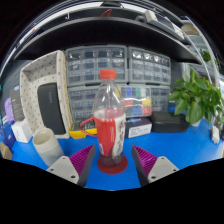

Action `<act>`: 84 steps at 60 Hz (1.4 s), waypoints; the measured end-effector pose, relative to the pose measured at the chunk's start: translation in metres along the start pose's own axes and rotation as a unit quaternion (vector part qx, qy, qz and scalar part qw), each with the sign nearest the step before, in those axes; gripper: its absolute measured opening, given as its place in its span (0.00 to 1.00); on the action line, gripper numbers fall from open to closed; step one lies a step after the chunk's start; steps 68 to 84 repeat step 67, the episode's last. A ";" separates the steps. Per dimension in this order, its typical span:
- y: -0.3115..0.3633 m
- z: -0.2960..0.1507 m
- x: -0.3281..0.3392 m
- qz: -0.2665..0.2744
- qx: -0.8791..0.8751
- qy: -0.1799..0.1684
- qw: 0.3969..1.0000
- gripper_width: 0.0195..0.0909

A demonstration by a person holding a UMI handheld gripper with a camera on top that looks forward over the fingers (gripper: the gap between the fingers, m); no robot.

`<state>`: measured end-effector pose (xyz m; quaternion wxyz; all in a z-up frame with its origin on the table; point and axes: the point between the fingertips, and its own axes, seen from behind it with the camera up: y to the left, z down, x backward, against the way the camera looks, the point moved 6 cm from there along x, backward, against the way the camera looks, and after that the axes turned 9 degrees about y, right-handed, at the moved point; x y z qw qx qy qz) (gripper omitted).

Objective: Pour water

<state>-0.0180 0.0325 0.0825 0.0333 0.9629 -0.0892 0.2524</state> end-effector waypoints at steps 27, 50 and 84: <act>0.083 -0.004 0.166 -0.035 0.009 0.019 0.999 0.77; 0.140 -0.026 0.246 -0.068 0.051 0.010 0.996 0.77; 0.156 -0.018 0.263 -0.084 0.059 0.006 0.995 0.77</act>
